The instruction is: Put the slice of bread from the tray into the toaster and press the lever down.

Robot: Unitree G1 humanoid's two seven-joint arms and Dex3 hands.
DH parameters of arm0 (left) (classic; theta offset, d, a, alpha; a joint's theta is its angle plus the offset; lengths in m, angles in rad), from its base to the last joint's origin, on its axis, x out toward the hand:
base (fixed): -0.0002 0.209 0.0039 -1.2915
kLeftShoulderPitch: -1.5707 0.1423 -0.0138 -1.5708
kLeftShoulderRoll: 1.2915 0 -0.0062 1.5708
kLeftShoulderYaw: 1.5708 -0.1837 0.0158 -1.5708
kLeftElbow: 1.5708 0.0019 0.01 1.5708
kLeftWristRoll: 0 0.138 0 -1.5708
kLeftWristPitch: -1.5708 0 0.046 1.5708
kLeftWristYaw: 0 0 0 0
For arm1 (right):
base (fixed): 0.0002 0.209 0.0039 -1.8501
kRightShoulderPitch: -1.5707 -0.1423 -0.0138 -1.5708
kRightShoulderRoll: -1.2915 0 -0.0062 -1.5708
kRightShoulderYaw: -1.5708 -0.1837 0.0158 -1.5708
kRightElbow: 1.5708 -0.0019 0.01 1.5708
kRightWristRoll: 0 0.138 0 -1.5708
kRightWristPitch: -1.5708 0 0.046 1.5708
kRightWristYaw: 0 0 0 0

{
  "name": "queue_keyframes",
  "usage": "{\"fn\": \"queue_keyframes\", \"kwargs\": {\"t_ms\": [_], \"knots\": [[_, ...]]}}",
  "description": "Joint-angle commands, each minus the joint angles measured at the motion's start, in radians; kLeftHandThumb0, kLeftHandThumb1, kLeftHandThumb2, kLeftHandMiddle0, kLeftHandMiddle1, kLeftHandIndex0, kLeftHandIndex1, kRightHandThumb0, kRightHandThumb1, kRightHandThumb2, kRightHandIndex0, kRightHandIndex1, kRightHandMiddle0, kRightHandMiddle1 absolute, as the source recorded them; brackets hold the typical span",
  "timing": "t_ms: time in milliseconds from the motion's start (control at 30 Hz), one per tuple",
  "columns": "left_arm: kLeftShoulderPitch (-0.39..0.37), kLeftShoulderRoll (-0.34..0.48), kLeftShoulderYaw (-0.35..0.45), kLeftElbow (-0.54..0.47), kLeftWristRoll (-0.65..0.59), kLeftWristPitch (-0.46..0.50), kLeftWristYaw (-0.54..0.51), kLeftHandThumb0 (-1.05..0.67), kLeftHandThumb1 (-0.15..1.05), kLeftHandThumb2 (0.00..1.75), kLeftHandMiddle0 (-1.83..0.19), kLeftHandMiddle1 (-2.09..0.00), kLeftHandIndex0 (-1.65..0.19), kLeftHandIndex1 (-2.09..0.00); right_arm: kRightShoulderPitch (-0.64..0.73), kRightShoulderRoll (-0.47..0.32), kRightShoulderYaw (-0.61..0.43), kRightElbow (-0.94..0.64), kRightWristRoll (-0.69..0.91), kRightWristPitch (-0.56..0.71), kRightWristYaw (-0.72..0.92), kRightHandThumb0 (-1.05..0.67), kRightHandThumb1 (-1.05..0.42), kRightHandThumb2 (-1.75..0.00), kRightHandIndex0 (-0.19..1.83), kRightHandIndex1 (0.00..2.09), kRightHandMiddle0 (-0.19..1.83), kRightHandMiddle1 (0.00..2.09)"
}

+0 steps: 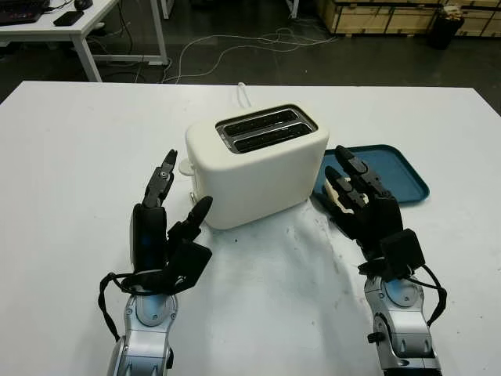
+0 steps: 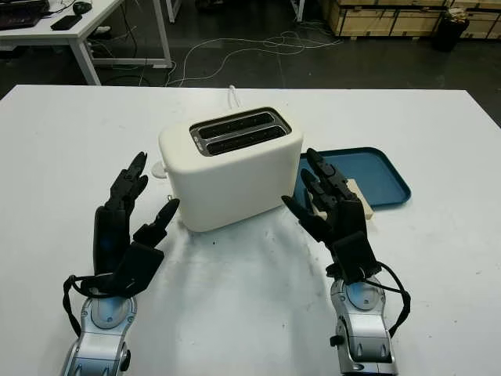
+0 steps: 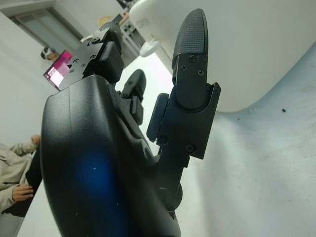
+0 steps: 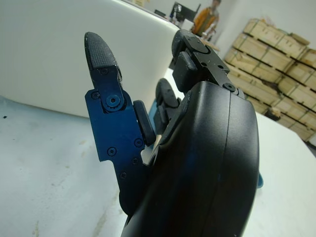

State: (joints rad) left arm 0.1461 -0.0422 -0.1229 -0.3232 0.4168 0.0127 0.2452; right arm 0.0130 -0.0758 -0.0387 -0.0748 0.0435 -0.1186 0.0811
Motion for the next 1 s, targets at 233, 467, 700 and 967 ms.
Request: {"fn": "queue_keyframes", "kwargs": {"t_ms": [233,467,700,967], "knots": [[0.016,0.006,-0.008,-0.011,-0.008,0.003,-0.015,-0.63,0.92,0.31,-0.31,-0.28,-0.31,0.0,0.014,-0.004,0.011,-0.02,-0.014,0.023,0.003,-0.5,-0.85,0.0,0.43,0.01,0.43,0.0],[0.004,-0.003,-0.011,0.006,-0.006,0.0,-0.007,-0.62,0.92,0.31,-0.32,-0.28,-0.31,0.0,0.002,-0.011,0.007,0.004,-0.015,0.014,0.008,-0.51,-0.85,0.0,0.44,0.01,0.44,0.01],[0.009,-0.006,-0.017,0.0,0.005,-0.002,0.004,-0.61,0.92,0.31,-0.32,-0.27,-0.32,-0.01,0.009,-0.077,-0.019,-0.008,-0.08,-0.075,0.006,-0.52,-0.85,0.0,0.44,0.0,0.42,0.0],[0.015,-0.008,-0.022,0.004,0.007,-0.013,0.02,-0.62,0.92,0.32,-0.33,-0.27,-0.32,0.0,0.028,-0.3,-0.097,0.034,-0.415,-0.333,-0.155,-0.52,-0.83,0.0,0.48,0.01,0.45,0.01]]}}
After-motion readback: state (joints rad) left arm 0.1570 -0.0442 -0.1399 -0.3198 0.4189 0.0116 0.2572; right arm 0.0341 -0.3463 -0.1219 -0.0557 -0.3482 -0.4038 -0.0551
